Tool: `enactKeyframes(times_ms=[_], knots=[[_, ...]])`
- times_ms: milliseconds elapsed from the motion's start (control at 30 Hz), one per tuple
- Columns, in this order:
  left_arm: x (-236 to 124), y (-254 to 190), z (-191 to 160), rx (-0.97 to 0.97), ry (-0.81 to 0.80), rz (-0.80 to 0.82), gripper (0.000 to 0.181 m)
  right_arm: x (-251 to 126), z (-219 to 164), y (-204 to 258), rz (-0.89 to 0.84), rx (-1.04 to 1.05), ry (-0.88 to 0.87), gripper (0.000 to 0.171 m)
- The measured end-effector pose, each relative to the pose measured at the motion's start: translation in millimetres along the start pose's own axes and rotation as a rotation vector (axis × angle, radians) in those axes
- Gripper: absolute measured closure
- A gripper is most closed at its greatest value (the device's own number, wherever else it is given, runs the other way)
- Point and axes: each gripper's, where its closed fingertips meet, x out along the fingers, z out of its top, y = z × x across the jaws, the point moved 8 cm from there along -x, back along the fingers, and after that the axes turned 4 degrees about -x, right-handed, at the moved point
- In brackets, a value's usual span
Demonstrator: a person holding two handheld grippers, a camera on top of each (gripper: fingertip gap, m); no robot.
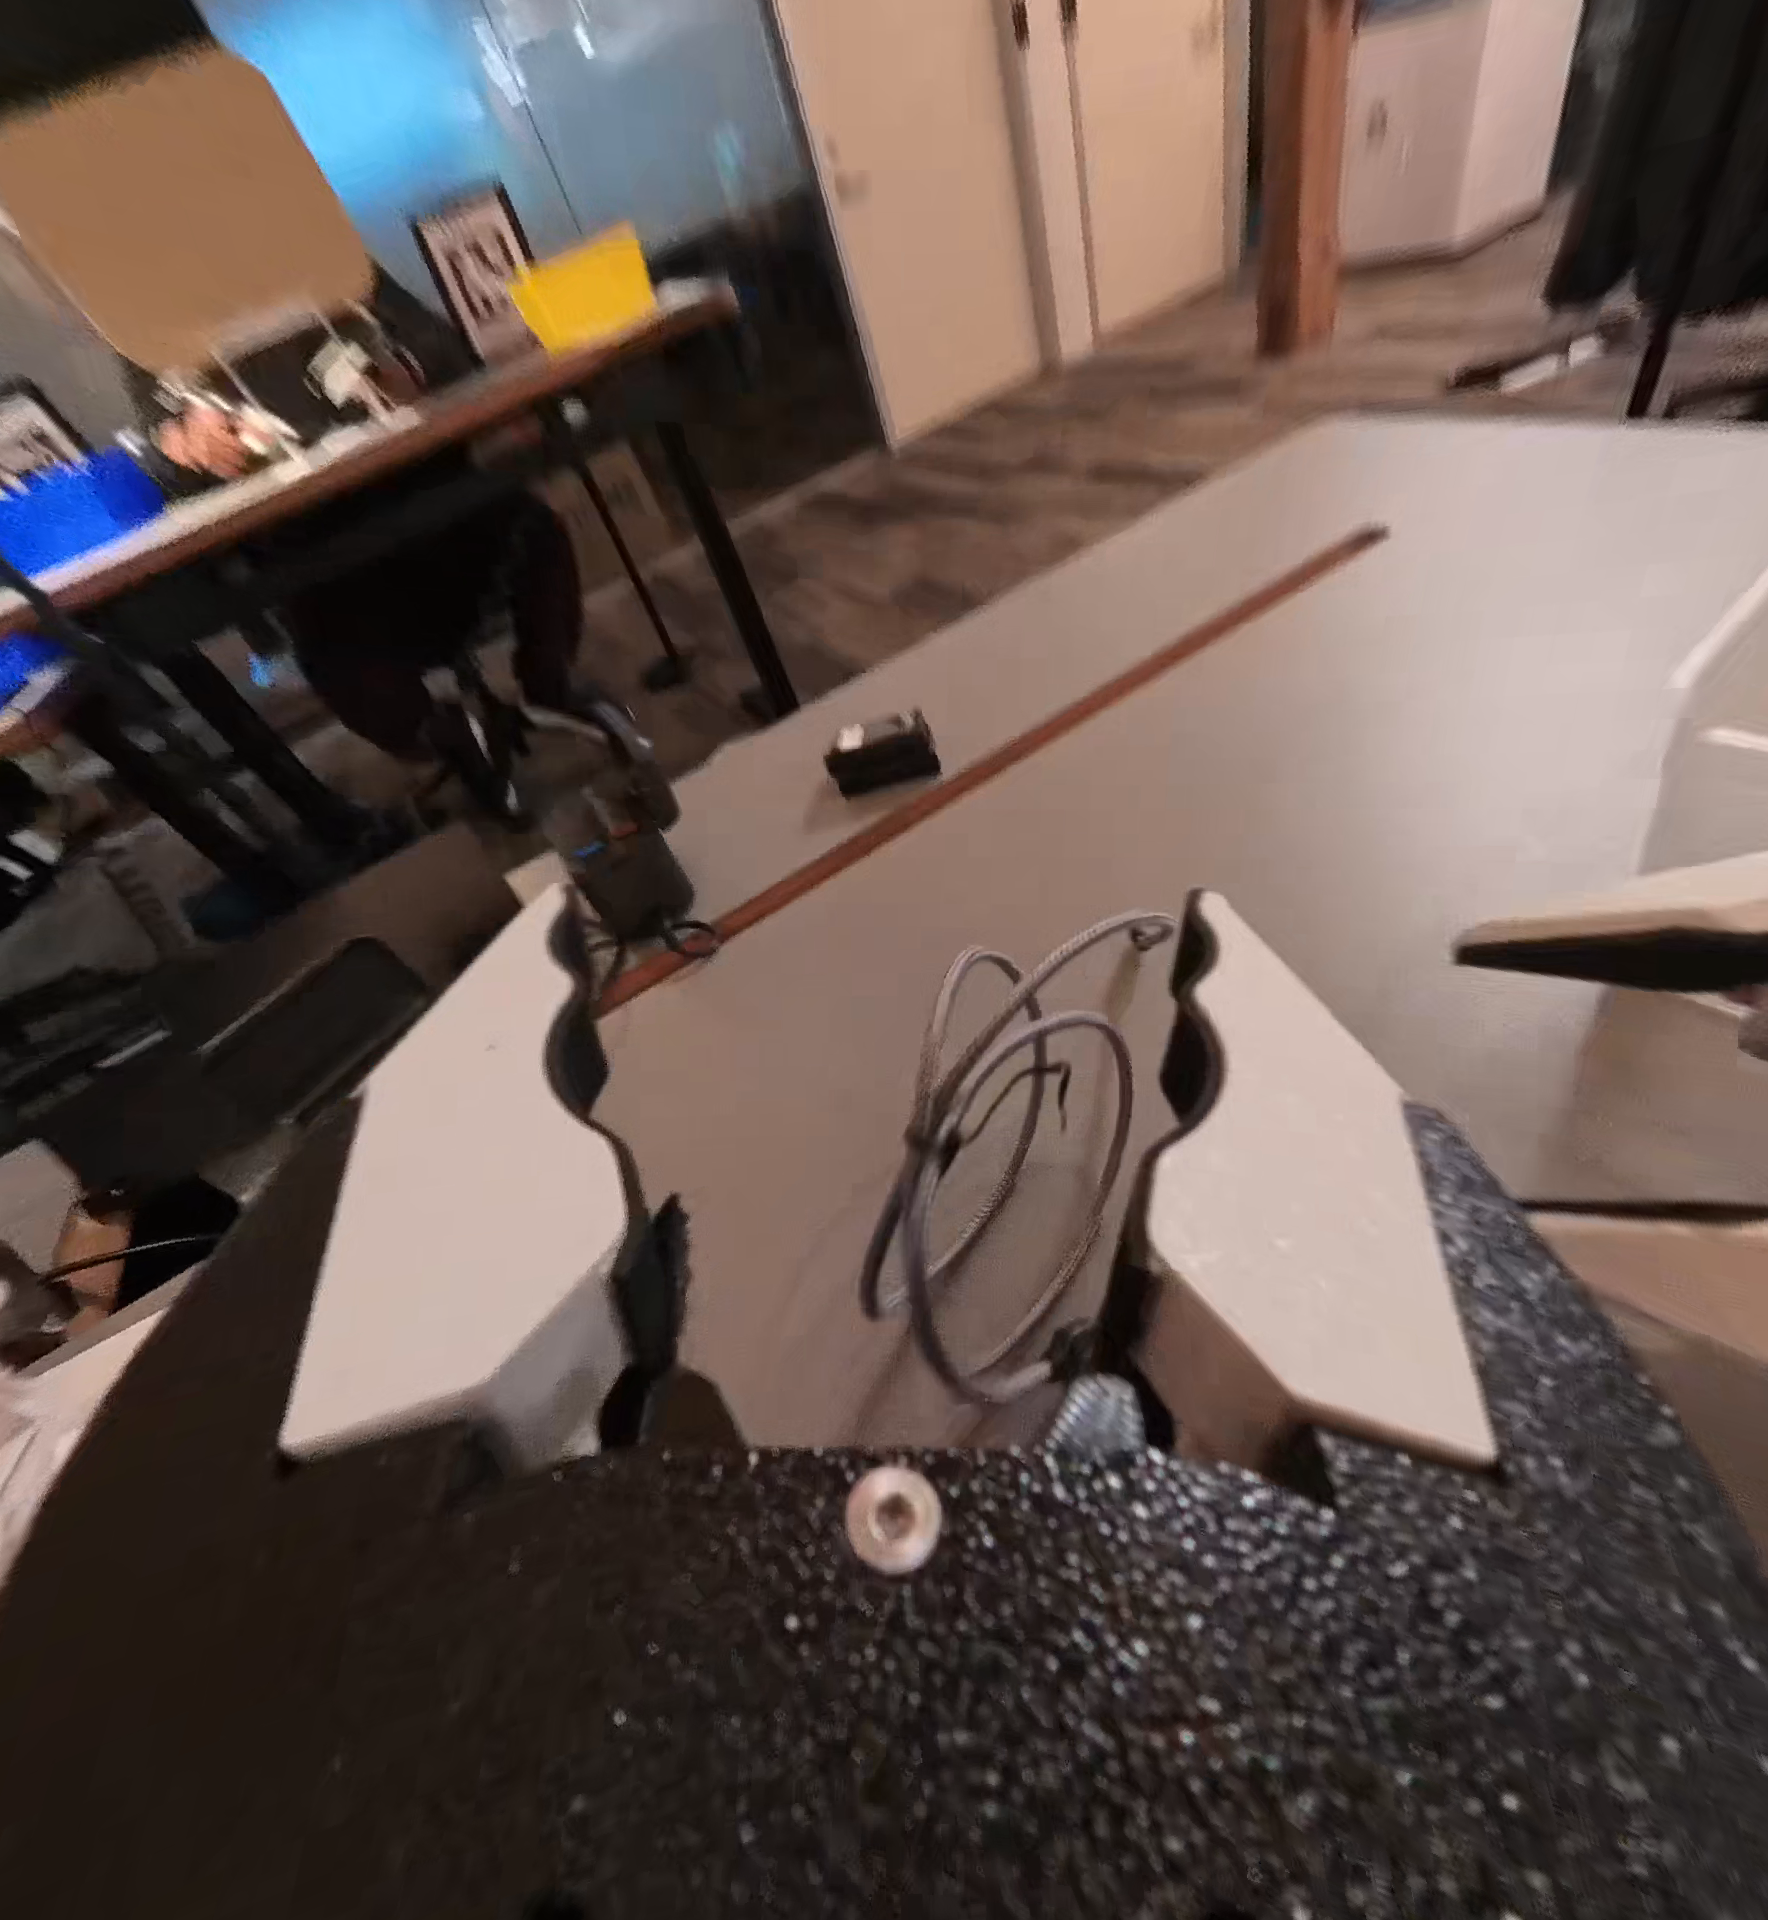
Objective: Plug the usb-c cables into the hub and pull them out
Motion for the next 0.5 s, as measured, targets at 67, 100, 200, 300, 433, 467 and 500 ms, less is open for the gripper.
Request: enactKeyframes(times_ms=[67, 100, 200, 300, 433, 467, 500], knots=[[-27, 6, -9, -0.021, -0.056, 0.019, 0.089, -2, 1, 8, 0.001, -0.098, -0.017, 0.143], [-38, 7, -16, -0.038, -0.071, 0.020, 0.088, -2, 0, 12, -0.014, -0.155, -0.012, 0.142], [-63, -7, -49, 0.020, -0.089, -0.087, 0.089, 0, -5, 17, -0.029, -0.208, 0.012, 0.143], [-75, -22, -79, 0.165, 0.023, -0.197, 0.087, 1, -13, 17, 0.021, -0.171, 0.039, 0.142], [-80, -27, -100, 0.253, 0.175, -0.389, 0.092, -2, -9, 20, 0.124, -0.165, 0.037, 0.142], [-81, -29, -106, 0.252, 0.238, -0.493, 0.097, -3, -8, 20, 0.113, -0.190, 0.042, 0.143], [-81, -29, -112, 0.243, 0.312, -0.561, 0.104, -4, -8, 19, 0.096, -0.214, 0.044, 0.145]])
